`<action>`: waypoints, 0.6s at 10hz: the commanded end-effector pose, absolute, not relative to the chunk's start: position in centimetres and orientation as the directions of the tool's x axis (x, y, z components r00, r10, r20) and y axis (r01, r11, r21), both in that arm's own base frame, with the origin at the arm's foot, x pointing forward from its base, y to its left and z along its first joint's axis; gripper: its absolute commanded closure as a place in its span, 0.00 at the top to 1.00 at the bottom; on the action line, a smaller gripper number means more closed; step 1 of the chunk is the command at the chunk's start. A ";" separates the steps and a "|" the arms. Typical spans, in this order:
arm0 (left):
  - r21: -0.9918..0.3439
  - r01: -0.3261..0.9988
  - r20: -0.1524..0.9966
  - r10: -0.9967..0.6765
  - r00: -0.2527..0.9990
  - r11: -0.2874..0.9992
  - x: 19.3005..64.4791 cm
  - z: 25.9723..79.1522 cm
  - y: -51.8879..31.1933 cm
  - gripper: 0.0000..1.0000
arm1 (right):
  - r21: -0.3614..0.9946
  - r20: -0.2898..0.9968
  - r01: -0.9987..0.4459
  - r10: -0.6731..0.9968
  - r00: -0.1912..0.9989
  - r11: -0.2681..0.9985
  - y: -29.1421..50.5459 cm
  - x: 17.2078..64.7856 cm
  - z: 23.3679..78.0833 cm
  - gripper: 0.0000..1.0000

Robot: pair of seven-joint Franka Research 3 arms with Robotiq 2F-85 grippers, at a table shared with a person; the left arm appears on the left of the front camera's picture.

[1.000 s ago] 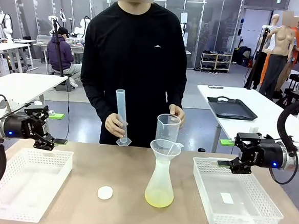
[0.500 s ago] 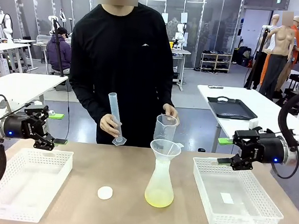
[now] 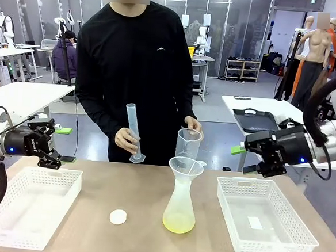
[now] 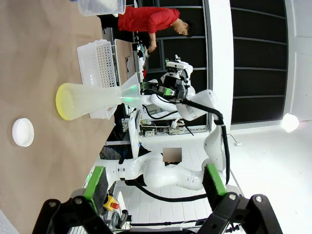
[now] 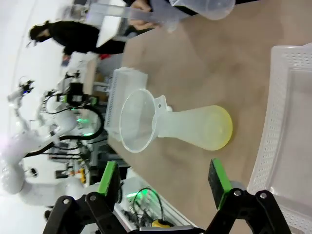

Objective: Prepare the solutions needed for the experiment.
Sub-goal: Once the solution is in the Big flask , pick up the Plastic Funnel and place it back into the right Organizing basket.

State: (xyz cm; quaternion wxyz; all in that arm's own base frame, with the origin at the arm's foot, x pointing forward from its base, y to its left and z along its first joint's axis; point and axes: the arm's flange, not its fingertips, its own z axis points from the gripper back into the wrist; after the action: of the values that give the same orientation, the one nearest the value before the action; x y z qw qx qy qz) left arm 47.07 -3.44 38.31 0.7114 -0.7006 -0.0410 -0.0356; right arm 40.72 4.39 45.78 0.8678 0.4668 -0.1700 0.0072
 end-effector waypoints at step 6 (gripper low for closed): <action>-0.993 0.118 0.118 -0.003 0.993 0.020 46.9 38.5 -3.4 1.00 | 0.699 0.280 -0.112 -0.127 0.951 0.707 7.1 39.8 48.7 0.92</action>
State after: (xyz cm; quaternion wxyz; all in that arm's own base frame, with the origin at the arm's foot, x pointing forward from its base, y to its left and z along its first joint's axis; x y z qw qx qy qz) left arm 47.07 -3.44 38.31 0.7114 -0.7006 -0.0410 -0.0357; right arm 39.75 7.17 49.11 0.9113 0.3823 -0.1529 -0.0043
